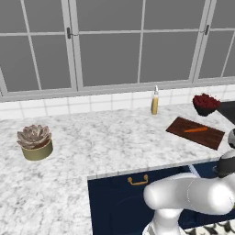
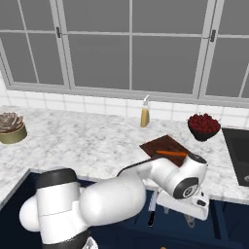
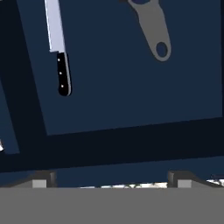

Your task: Place the appropriate cutting tool for cutting the carrot skin on the cutting board.

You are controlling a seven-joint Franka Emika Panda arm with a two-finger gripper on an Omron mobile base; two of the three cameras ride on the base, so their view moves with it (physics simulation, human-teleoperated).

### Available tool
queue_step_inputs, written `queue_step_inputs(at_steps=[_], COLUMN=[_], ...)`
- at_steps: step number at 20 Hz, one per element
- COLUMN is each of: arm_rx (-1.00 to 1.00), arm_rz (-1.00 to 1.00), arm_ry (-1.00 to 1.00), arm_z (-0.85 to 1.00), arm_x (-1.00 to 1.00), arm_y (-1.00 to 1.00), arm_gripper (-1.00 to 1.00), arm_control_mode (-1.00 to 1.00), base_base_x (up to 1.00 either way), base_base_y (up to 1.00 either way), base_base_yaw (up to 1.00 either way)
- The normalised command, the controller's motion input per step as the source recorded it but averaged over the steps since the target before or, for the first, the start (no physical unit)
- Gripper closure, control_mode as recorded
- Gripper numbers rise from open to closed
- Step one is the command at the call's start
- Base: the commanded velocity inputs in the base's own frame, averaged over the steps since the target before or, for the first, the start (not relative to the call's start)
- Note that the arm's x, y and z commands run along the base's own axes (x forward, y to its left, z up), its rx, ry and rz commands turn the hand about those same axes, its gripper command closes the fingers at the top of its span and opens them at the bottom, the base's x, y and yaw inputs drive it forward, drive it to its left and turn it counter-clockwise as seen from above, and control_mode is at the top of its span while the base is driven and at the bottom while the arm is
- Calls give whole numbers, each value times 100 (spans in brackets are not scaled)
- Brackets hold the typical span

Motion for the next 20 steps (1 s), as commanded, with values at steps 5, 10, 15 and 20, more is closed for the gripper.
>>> queue_step_inputs(at_steps=[5, 10, 15, 20], arm_rx=[0, 0, 0, 0], arm_rz=[2, 2, 1, 0], arm_ry=[0, 0, 0, 0], arm_z=[-45, -42, -31, -35], arm_x=[8, 0, -3, -8], arm_y=[-6, -12, -15, -1], arm_gripper=[-100, -100, -100, -100], arm_control_mode=[-100, -100, -100, -100], base_base_x=[0, 0, 0, 0], base_base_y=[0, 0, 0, 0], base_base_yaw=[0, 0, 0, 0])
